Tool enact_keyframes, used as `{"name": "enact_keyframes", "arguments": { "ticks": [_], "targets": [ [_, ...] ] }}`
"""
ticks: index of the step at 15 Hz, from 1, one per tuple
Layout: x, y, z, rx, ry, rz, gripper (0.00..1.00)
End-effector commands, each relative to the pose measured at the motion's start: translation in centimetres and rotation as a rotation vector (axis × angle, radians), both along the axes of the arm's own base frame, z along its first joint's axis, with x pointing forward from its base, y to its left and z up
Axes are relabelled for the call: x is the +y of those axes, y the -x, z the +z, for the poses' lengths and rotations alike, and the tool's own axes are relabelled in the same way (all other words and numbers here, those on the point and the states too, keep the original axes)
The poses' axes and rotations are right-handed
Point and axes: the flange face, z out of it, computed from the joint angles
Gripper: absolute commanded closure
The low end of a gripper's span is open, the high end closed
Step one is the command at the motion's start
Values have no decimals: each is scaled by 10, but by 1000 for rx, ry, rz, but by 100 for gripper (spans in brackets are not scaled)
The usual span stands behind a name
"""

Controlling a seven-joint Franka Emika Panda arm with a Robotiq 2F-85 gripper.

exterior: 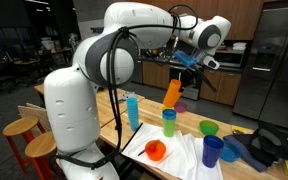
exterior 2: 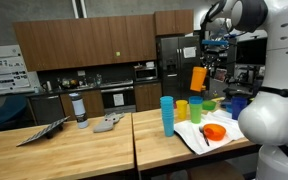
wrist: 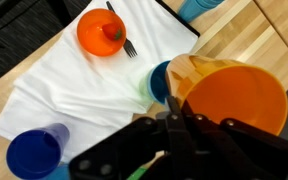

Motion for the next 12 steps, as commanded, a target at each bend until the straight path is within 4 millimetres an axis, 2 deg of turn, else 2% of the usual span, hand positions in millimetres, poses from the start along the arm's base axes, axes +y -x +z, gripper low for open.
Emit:
{"name": "enact_keyframes", "arguments": {
  "ticks": [1,6,11,12],
  "targets": [
    [-9,12,13,21,64,-11,99],
    [1,25,8,32,240,64,99],
    [14,41,1,25,316,111,99],
    [26,33,-3,10,326,106,99]
  ]
}}
